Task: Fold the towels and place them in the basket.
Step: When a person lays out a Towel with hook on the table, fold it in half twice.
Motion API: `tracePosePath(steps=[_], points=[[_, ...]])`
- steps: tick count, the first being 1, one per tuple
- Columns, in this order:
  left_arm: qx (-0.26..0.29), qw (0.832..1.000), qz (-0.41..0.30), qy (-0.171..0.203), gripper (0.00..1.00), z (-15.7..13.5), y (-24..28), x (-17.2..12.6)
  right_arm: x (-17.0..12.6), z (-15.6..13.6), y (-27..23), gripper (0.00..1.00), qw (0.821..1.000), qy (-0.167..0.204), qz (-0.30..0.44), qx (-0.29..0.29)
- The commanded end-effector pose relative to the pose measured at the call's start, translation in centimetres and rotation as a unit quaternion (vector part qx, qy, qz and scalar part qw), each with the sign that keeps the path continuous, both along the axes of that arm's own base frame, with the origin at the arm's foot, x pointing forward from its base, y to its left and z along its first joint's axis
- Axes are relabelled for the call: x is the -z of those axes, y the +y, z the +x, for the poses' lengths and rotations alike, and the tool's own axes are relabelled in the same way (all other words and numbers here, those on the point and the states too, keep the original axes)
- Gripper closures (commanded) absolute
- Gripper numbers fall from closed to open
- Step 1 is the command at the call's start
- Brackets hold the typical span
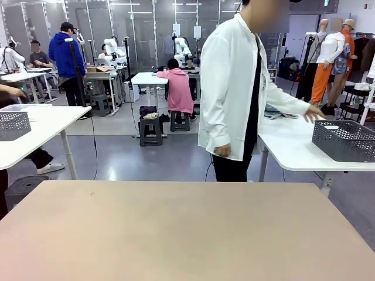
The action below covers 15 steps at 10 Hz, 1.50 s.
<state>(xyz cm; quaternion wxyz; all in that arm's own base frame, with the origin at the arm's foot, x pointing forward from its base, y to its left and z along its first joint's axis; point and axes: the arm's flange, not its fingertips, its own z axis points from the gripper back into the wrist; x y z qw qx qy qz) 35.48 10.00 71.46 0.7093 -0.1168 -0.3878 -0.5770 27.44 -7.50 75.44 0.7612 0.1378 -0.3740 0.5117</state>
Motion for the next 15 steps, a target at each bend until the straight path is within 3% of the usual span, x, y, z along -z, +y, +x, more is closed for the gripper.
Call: tracePosePath(steps=[1, 8, 15], points=[[0.006, 1.0, -0.004, -0.008, 0.0, 0.0, -0.1, 0.1, -0.2, 0.0, -0.1, 0.0, 1.0, -0.004, 0.001, -0.008], [0.006, 1.0, -0.004, -0.008, 0.0, 0.0, -0.1, 0.1, -0.2, 0.0, -0.1, 0.0, 1.0, -0.004, 0.001, -0.008], [0.028, 0.999, -0.013, 0.023, 0.0, -0.5, 1.1, -2.2, -0.2, 0.0, -0.1, 0.0, 1.0, -0.004, 0.001, -0.008]])
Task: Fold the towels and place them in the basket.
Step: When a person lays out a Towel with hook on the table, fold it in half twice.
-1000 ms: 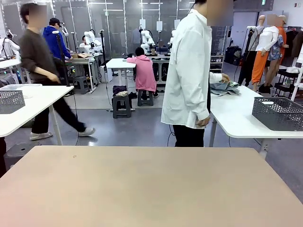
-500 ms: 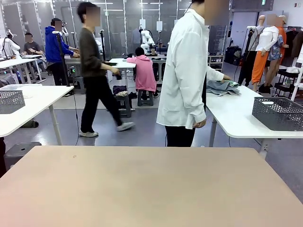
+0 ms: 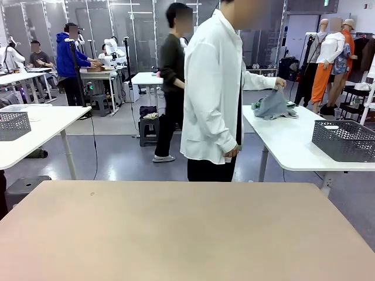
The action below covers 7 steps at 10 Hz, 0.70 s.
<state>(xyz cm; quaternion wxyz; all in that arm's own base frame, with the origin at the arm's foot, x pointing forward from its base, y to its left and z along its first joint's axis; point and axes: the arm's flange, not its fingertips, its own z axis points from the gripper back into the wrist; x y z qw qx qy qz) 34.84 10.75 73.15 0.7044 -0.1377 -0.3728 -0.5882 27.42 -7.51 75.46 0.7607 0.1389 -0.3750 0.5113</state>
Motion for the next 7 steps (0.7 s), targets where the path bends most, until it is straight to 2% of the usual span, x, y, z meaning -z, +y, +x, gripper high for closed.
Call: tracePosePath(steps=[1, 7], points=[[0.006, 1.0, -0.013, 0.004, 0.0, 0.19, 0.17, -0.59, -0.18, -0.02, -0.05, 0.0, 1.0, -0.004, 0.0, -0.008], [0.0, 1.0, -0.003, 0.0, 0.0, -0.01, 0.05, -0.09, -0.18, -0.02, -0.05, 0.0, 1.0, -0.004, 0.0, -0.008]])
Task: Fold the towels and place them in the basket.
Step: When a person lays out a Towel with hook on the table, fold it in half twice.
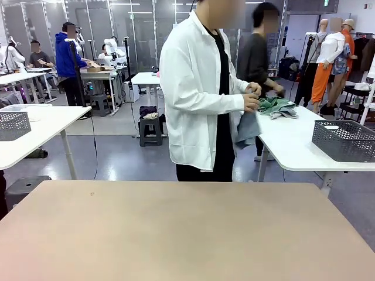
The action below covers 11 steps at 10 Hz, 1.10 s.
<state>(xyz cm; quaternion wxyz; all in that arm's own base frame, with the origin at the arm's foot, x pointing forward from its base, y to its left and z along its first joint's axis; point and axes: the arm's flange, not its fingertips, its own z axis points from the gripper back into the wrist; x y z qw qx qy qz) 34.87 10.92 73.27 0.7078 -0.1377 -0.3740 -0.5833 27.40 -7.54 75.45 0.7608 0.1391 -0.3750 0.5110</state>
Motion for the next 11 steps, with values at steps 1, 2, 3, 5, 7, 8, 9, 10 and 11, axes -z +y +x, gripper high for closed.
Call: tracePosePath(steps=[1, 2, 3, 5, 7, 8, 9, 10, 11], points=[[0.006, 1.0, -0.001, -0.001, 0.0, -0.03, -0.12, 0.03, -0.19, 0.0, -0.02, 0.0, 1.0, -0.004, 0.0, -0.008], [0.006, 1.0, -0.001, -0.001, 0.0, -0.03, -0.12, 0.03, -0.19, 0.0, -0.02, 0.0, 1.0, -0.004, 0.0, -0.008], [0.006, 1.0, -0.001, -0.001, 0.0, -0.03, -0.12, 0.03, -0.19, 0.0, -0.02, 0.0, 1.0, -0.004, 0.0, -0.008], [0.006, 1.0, -0.001, -0.001, 0.0, -0.03, -0.12, 0.03, -0.19, 0.0, -0.02, 0.0, 1.0, -0.004, 0.0, -0.008], [0.006, 1.0, -0.001, -0.001, 0.0, -0.03, -0.12, 0.03, -0.19, 0.0, -0.02, 0.0, 1.0, -0.004, 0.0, -0.008], [0.006, 1.0, -0.001, -0.001, 0.0, -0.03, -0.12, 0.03, -0.19, 0.0, -0.02, 0.0, 1.0, -0.004, 0.0, -0.008], [0.006, 1.0, -0.001, -0.001, 0.0, -0.03, -0.12, 0.03, -0.19, 0.0, -0.02, 0.0, 1.0, -0.004, 0.0, -0.008], [0.006, 1.0, -0.001, -0.001, 0.0, -0.03, -0.12, 0.03, -0.19, 0.0, -0.02, 0.0, 1.0, -0.004, 0.0, -0.008], [0.006, 1.0, -0.001, -0.001, 0.0, -0.03, -0.12, 0.03, -0.19, 0.0, -0.02, 0.0, 1.0, -0.004, 0.0, -0.008]])
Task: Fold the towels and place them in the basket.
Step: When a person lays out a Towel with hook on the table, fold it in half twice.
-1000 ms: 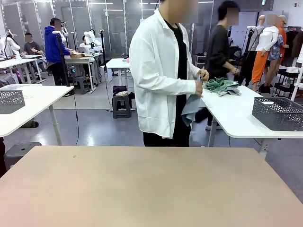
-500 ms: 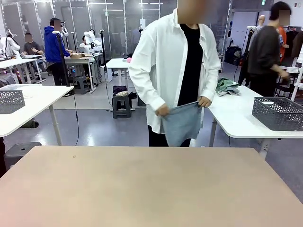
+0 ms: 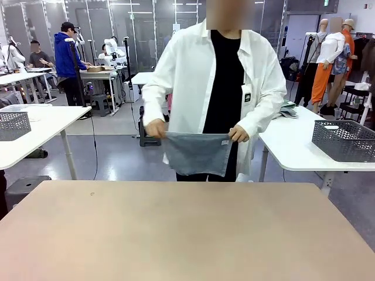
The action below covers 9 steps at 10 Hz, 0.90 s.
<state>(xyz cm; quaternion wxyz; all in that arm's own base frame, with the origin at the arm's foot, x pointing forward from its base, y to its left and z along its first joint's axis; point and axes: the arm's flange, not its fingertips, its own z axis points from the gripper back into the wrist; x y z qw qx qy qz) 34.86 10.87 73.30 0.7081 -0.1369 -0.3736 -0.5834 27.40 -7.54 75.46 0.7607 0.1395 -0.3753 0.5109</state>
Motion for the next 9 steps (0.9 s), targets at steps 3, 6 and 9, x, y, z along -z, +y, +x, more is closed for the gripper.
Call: tracePosePath(steps=[3, 6, 9], points=[[0.006, 1.0, -0.002, -0.001, 0.0, -0.02, -0.08, 0.06, -0.18, 0.01, -0.02, 0.0, 1.0, -0.004, -0.001, -0.008], [0.006, 1.0, -0.002, -0.001, 0.0, -0.02, -0.08, 0.06, -0.18, 0.01, -0.02, 0.0, 1.0, -0.004, -0.001, -0.008], [0.006, 1.0, -0.002, -0.001, 0.0, -0.02, -0.08, 0.06, -0.18, 0.01, -0.02, 0.0, 1.0, -0.004, -0.001, -0.008]])
